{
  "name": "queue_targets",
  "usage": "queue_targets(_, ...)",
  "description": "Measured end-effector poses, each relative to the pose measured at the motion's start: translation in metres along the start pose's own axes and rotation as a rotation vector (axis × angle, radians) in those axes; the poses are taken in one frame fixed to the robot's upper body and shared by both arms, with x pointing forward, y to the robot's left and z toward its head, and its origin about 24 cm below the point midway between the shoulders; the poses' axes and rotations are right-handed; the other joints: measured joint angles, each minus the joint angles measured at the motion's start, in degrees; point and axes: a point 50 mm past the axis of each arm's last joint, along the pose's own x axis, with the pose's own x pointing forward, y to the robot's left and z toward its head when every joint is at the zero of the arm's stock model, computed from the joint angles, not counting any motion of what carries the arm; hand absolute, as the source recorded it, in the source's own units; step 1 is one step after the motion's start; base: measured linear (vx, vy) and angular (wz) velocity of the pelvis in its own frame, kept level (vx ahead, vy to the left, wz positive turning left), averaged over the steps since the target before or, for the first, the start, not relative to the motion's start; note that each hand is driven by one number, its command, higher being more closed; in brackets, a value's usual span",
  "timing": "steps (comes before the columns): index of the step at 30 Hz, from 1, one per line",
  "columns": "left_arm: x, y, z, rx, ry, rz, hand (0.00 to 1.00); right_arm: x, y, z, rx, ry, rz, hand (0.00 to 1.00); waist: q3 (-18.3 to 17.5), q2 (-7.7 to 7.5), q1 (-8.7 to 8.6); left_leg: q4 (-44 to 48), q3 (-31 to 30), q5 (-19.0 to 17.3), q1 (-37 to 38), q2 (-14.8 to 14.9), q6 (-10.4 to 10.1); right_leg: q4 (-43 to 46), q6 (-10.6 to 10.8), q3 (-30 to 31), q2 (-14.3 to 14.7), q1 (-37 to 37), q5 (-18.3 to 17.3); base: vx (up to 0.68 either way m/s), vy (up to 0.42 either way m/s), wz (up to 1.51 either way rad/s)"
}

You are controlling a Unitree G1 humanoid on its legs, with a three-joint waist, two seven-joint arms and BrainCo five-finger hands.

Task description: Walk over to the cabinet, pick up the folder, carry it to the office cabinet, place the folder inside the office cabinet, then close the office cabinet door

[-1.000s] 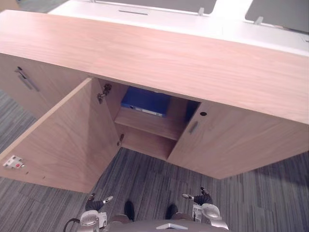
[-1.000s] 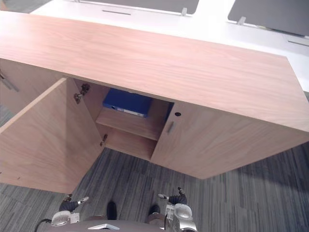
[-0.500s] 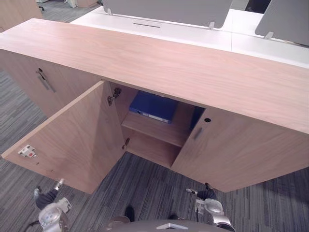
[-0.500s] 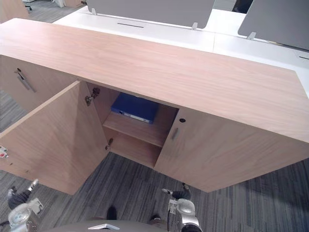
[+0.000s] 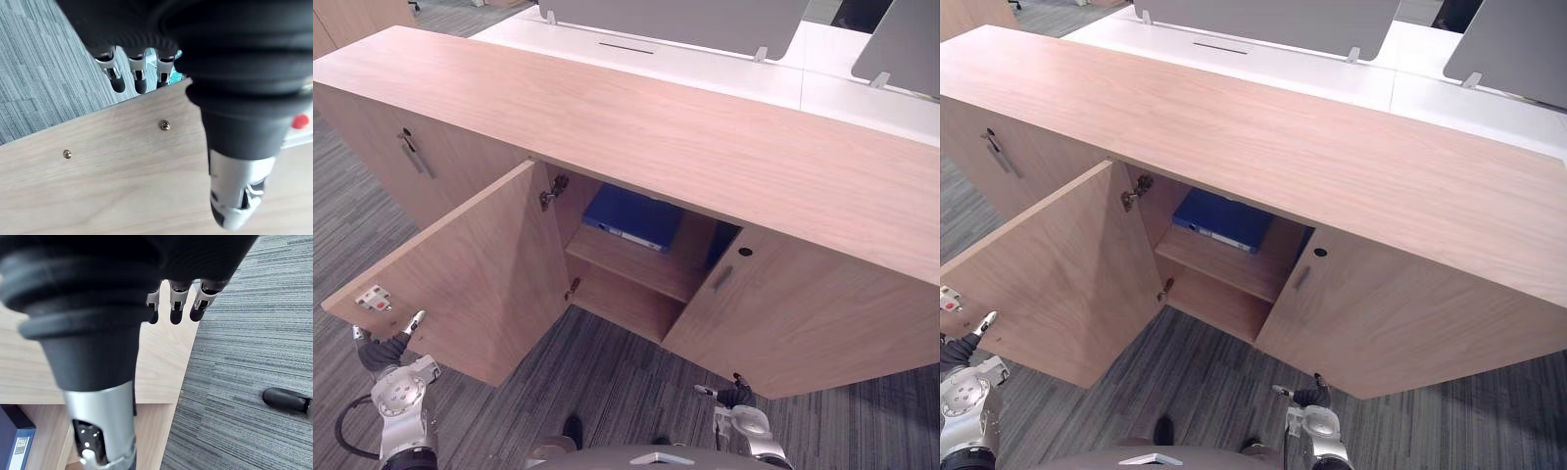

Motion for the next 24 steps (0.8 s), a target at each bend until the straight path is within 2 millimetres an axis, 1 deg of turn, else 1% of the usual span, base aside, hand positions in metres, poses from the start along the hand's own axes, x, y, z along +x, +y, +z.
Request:
queue_targets(4,-0.002,-0.005,0.006,0.004,-0.026,-0.032,0.0,-0.003,-0.003,-0.01,-0.006,0.03,-0.004,0.0,0.2,-0.45,0.66,0.0,-0.4,0.1,-0.2,0.4,-0.3,0.8,-0.1,0.0,0.2,-0.4,-0.5,-0.01,-0.009,0.02)
queue_targets(8,-0.009,-0.007,0.006,0.019,-0.04,-0.066,0.0,-0.004,-0.004,-0.017,-0.011,0.053,-0.004,0.0,0.3,-0.8,0.82,0.0,-1.0,0.3,-0.4,0.6,-0.7,1.2,-0.1,0.0,0.3,-0.5,-0.9,-0.01,-0.016,0.09)
queue_targets(11,-0.024,-0.01,0.005,0.027,-0.057,-0.117,0.0,-0.005,-0.005,-0.021,-0.013,0.063,-0.006,0.0,0.2,-0.89,1.28,0.0,-1.2,0.4,-1.3,0.6,-0.8,1.6,0.0,0.0,0.3,-1.3,-1.1,-0.01,0.0,0.11)
queue_targets(13,-0.038,-0.015,0.003,0.035,-0.063,-0.184,0.0,-0.008,-0.006,-0.026,-0.016,0.079,-0.009,0.0,0.2,-0.89,2.11,0.0,-1.3,0.6,-1.4,0.6,-0.8,1.7,0.3,0.4,0.2,-1.2,-0.9,-0.01,0.005,0.12)
queue_targets(15,-0.048,-0.019,0.0,0.036,-0.061,-0.233,0.0,-0.009,-0.006,-0.028,-0.023,0.083,-0.005,0.0,0.2,-0.9,2.54,0.0,-1.5,0.9,-1.5,0.5,-0.8,1.8,0.4,1.6,0.3,-1.3,-0.8,-0.02,0.013,0.11)
queue_targets(19,-0.066,-0.025,-0.007,0.053,-0.041,-0.352,0.0,-0.009,-0.002,-0.029,-0.032,0.082,0.01,0.0,0.2,-0.87,2.54,0.0,-1.6,1.4,-1.7,0.4,-0.8,1.8,0.5,2.3,0.2,-1.5,-1.0,-0.06,0.012,0.04)
queue_targets(20,-0.074,-0.031,-0.007,0.053,-0.04,-0.409,0.0,-0.01,0.0,-0.029,-0.033,0.082,0.014,0.0,0.1,-0.89,2.55,0.0,-1.5,1.6,-2.0,0.4,-0.7,1.6,1.1,3.5,0.2,-1.9,-1.4,-0.06,0.022,-0.01)
queue_targets(21,-0.082,-0.033,-0.009,0.053,-0.03,-0.448,0.0,-0.01,0.001,-0.03,-0.033,0.085,0.016,0.0,0.2,-0.89,2.53,0.0,-1.3,1.6,-2.1,0.3,-0.7,1.6,1.1,4.3,0.2,-2.2,-1.4,-0.07,0.034,0.0)
queue_targets(22,-0.094,-0.037,-0.012,0.06,-0.02,-0.532,0.0,-0.011,0.002,-0.031,-0.031,0.088,0.02,0.0,0.1,-0.88,2.44,0.0,-1.1,1.6,-2.1,0.2,-0.6,1.4,1.3,5.3,0.3,-2.4,-1.3,-0.04,0.036,0.03)
queue_targets(23,-0.105,-0.046,-0.013,0.056,-0.017,-0.629,0.0,-0.012,0.004,-0.032,-0.031,0.091,0.026,0.0,0.1,-0.86,2.35,0.0,-0.8,1.7,-2.0,0.1,-0.5,1.4,1.5,6.4,0.4,-2.8,-1.1,-0.03,0.036,0.03)
queue_targets(24,-0.111,-0.052,-0.013,0.048,-0.018,-0.677,0.0,-0.013,0.005,-0.033,-0.037,0.093,0.031,0.0,0.1,-0.84,2.21,0.0,-0.5,1.7,-2.1,0.0,-0.5,1.4,1.6,6.7,0.4,-2.9,-1.1,-0.04,0.05,-0.08)
